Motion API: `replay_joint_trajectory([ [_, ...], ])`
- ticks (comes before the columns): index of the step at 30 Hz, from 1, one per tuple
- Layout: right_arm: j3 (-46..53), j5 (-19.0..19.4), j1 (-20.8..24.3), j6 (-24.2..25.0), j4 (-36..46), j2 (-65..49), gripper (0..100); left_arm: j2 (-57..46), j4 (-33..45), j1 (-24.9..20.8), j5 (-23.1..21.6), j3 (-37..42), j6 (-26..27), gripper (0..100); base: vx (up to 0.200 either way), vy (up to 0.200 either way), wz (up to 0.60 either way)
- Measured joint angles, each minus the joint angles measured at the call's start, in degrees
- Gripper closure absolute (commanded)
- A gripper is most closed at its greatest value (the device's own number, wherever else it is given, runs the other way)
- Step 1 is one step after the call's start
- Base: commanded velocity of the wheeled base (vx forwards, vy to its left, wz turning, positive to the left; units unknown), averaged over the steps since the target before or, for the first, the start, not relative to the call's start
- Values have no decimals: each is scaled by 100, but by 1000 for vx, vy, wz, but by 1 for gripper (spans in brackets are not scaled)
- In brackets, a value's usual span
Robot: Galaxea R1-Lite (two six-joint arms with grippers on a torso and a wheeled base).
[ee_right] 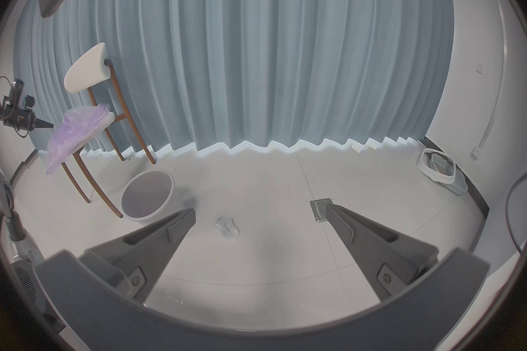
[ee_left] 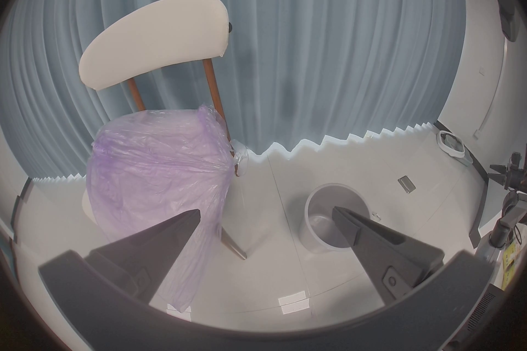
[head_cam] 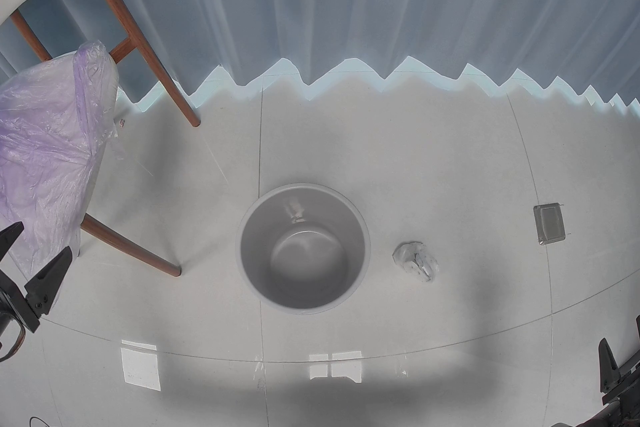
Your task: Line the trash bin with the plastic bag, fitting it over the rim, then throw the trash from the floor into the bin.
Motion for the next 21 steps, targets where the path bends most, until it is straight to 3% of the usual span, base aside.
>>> replay_joint_trajectory([
  [21, 0, -2, 0, 4, 0, 0, 0, 1017, -384, -222, -262, -532, 613, 0, 0, 0, 0],
])
